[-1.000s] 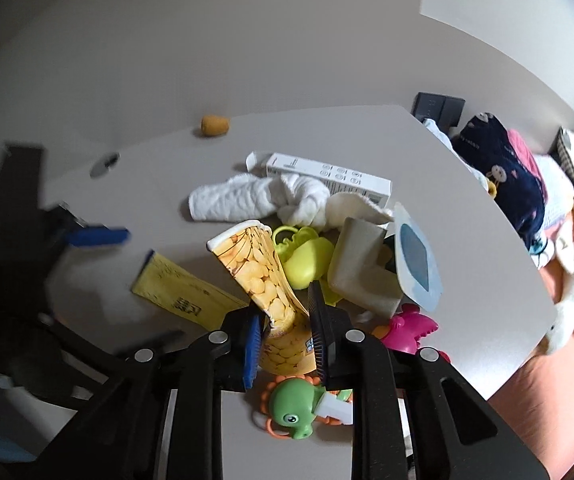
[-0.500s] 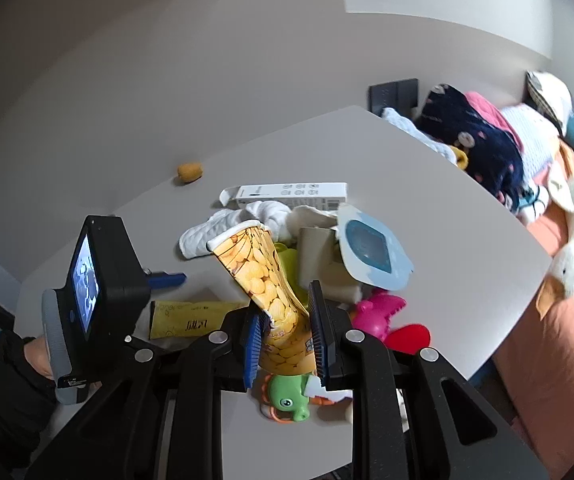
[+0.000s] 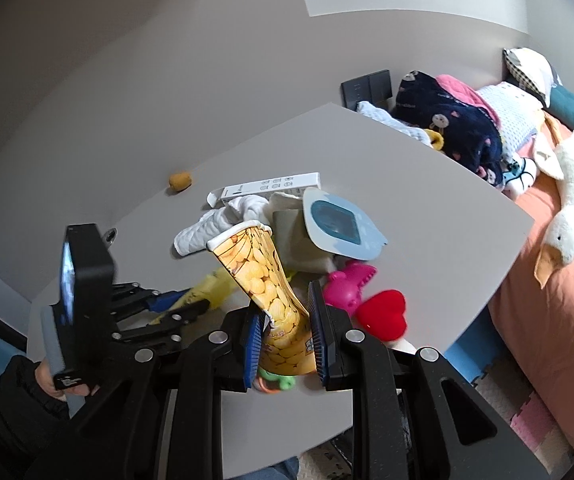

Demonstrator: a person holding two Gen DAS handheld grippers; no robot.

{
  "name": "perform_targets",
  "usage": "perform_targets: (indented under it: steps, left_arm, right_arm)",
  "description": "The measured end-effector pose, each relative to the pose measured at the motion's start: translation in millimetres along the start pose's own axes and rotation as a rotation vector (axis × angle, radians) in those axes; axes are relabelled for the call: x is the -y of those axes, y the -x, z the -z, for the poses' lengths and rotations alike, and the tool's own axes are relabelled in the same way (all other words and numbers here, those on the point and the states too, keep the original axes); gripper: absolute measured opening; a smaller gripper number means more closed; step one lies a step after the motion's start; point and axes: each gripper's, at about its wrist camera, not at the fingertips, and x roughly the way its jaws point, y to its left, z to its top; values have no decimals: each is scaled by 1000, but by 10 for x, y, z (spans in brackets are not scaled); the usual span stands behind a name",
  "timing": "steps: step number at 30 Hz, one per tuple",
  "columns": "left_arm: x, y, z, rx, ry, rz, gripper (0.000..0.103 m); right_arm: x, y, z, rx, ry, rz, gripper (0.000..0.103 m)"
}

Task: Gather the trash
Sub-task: 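Carry both items to the black bin and open both tools to drop them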

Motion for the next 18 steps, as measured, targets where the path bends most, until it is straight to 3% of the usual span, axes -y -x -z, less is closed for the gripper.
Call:
perform_targets:
  steps: [9,18]
  left_arm:
    - [470,467,1,54,-32,12,16]
    - [1184,528,-143,83,-124,86,16]
  right_arm:
    - [317,323,201,28,-45,0,23]
    - [740,727,443,61,-106,47,23]
